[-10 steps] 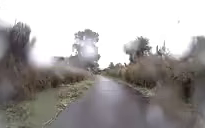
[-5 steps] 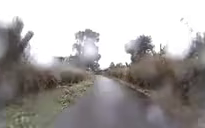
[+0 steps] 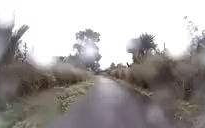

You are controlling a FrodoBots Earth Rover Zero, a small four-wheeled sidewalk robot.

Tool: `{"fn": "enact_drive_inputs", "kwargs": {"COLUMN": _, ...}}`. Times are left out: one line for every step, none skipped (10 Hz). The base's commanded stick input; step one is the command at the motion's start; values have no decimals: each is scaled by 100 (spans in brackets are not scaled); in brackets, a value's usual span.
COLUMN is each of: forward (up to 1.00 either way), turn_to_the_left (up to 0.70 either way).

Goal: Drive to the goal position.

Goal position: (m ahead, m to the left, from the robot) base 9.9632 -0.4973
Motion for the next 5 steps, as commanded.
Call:
{"fn": "enact_drive_inputs", "kwargs": {"forward": 85, "turn_to_the_left": 0}}
{"fn": "enact_drive_inputs", "kwargs": {"forward": 85, "turn_to_the_left": 0}}
{"fn": "enact_drive_inputs", "kwargs": {"forward": 85, "turn_to_the_left": 0}}
{"fn": "enact_drive_inputs", "kwargs": {"forward": 85, "turn_to_the_left": 0}}
{"fn": "enact_drive_inputs", "kwargs": {"forward": 85, "turn_to_the_left": 0}}
